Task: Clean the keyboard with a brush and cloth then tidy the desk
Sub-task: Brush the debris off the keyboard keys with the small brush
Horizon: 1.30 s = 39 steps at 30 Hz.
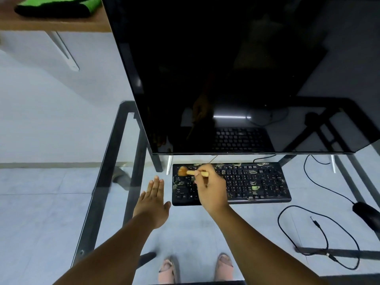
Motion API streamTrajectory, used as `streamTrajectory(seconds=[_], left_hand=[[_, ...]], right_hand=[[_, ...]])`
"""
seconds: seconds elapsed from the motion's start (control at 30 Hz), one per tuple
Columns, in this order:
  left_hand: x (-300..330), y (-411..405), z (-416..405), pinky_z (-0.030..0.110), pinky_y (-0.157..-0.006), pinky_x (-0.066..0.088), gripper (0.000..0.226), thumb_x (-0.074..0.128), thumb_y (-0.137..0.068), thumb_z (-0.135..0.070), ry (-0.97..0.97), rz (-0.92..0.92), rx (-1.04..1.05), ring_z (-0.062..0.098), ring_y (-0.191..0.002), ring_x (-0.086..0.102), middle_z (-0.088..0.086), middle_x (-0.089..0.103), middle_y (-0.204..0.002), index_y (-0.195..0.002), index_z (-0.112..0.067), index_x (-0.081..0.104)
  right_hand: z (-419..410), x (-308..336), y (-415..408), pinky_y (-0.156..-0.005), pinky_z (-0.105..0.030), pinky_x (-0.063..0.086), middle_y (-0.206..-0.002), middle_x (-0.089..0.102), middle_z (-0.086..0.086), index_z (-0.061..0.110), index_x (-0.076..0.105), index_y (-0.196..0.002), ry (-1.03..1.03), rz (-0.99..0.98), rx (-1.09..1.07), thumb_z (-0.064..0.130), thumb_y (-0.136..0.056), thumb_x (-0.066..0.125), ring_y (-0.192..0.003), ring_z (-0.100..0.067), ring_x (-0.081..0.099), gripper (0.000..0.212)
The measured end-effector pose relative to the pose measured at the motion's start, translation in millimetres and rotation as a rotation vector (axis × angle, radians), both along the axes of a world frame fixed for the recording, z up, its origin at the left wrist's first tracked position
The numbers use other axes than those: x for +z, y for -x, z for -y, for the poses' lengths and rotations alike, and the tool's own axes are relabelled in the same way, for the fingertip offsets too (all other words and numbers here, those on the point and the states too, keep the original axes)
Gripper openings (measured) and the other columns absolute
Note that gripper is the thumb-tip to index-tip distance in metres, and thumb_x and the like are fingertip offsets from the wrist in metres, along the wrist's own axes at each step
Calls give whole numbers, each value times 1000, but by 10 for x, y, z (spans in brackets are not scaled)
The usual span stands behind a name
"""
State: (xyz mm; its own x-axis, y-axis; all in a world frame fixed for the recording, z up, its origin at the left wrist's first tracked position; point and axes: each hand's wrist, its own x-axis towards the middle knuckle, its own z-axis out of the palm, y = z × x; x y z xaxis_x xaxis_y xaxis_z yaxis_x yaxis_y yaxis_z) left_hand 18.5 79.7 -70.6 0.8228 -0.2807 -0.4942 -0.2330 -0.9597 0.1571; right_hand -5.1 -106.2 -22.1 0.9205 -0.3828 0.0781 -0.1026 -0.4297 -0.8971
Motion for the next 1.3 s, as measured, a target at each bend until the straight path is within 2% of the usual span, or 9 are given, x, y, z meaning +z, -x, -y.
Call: streamTrajectory(seconds=[0.1, 0.27, 0.33, 0.43, 0.57, 0.73, 1.03, 1.2, 1.3], left_hand=[[0, 4, -4, 36, -120, -1, 72, 24, -101, -43, 4, -5, 5, 18, -146, -22, 0, -32, -155, -150, -15, -21], [-5, 0, -6, 37, -121, 0, 72, 24, -101, -43, 4, -7, 10, 18, -146, -21, 0, -31, -156, -150, -15, -21], [-5, 4, 8, 37, -121, 1, 72, 25, -101, -43, 5, -3, 17, 19, -147, -20, 1, -30, -156, -151, -15, -20], [4, 9, 49, 37, -121, 2, 72, 27, -101, -40, 18, 9, 50, 19, -147, -19, 1, -28, -157, -151, -15, -17], [57, 40, 146, 36, -122, 4, 75, 39, -96, -29, 118, 67, 158, 19, -149, -10, 3, -15, -162, -154, -13, -6], [95, 153, 309, 34, -122, 3, 82, 42, -87, -15, 222, 172, 139, 17, -149, -9, 2, -11, -162, -154, -15, -5], [72, 225, 605, 34, -119, -3, 81, 39, -95, -46, 207, 237, 41, 16, -149, -13, -2, -17, -161, -154, -16, -8], [17, 264, 734, 34, -120, -4, 79, 33, -97, -49, 184, 227, 22, 16, -147, -18, -2, -21, -159, -153, -16, -11], [-11, 283, 752, 33, -119, -3, 78, 33, -97, -49, 193, 228, 37, 15, -147, -17, -2, -19, -160, -154, -16, -9]], right_hand=[[81, -13, 4, -44, -14, 34, -58, 56, 13, 16, 56, -85, 15, 35, -158, 11, -95, 55, -51, -3, 54, 12], [223, -31, 52, -44, -41, 46, -58, 59, -2, 31, 51, -82, 34, -2, -135, 20, -96, 54, -52, -25, 58, 18], [325, -28, 84, -47, -35, 43, -60, 59, 1, 32, 50, -82, 35, 28, -280, 20, -96, 54, -53, -20, 54, 19], [420, -36, 136, -53, -35, 46, -65, 64, -6, 27, 54, -85, -7, 4, -213, 18, -96, 55, -61, -25, 62, 14], [529, -41, 198, -52, -17, 41, -68, 62, 13, 34, 49, -83, 30, 14, -311, 17, -97, 53, -61, -9, 58, 22], [620, -86, 209, -56, -34, 49, -72, 66, 2, 31, 54, -90, 16, -60, -144, 19, -97, 55, -64, -20, 63, 14], [835, -92, 317, -48, -39, 46, -62, 62, -1, 21, 54, -89, 26, -64, -216, 17, -96, 54, -55, -23, 60, 8], [964, -70, 411, -58, -39, 53, -73, 68, -6, 23, 56, -90, -111, -91, -164, 15, -96, 56, -66, -24, 68, 10], [1020, -69, 450, -54, -39, 47, -68, 65, -5, 24, 54, -90, -11, -70, -250, 17, -96, 55, -62, -29, 62, 10]])
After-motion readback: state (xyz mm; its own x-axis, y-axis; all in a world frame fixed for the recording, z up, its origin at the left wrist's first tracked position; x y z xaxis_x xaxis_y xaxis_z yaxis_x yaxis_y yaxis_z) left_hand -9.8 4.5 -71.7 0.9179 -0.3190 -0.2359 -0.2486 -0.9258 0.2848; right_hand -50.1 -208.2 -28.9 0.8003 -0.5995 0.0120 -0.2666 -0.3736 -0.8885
